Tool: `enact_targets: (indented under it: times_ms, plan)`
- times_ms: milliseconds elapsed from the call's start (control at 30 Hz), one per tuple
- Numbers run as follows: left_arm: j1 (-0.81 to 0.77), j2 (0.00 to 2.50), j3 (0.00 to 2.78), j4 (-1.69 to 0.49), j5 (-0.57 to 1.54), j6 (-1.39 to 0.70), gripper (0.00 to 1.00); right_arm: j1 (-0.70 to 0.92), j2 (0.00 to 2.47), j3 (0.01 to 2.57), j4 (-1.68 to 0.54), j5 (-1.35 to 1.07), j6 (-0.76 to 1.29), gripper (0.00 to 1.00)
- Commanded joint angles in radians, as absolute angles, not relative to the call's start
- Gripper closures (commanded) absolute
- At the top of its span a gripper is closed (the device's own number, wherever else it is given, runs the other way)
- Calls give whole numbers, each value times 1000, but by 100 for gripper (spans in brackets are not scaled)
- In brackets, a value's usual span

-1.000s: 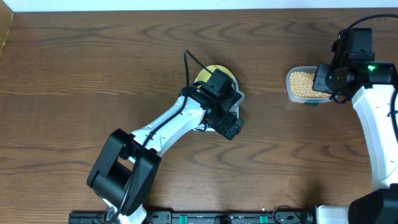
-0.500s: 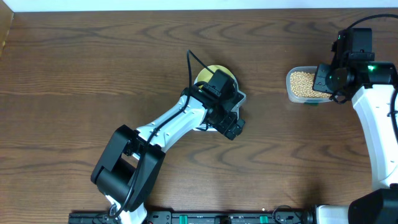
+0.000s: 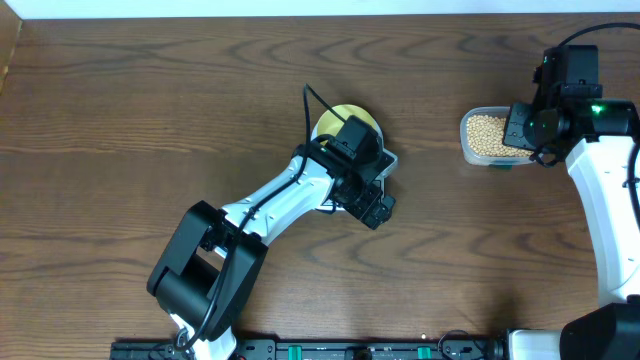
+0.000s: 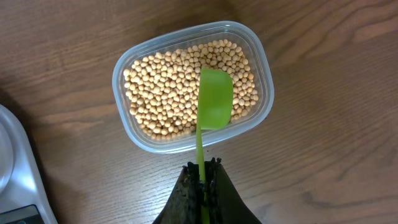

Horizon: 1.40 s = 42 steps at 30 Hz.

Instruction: Scoop item into bowl and weigh 50g on scale

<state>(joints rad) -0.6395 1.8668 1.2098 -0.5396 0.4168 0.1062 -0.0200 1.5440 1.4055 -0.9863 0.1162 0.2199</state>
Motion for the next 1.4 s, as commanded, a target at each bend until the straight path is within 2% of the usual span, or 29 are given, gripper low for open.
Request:
enact_targets:
  times_ms: [0,1100,1367]
  plan:
    - [-641,1878,1198,-532,413,124,1,-11,1541,1425,-988,121,231,99]
    - [-641,1963,1196,-529,408,124,1,-11,1515,1425,-990,121,231,99]
    - [-624,1856,1233,-545,407,123,1,-11,1515,1425,-990,126,231,99]
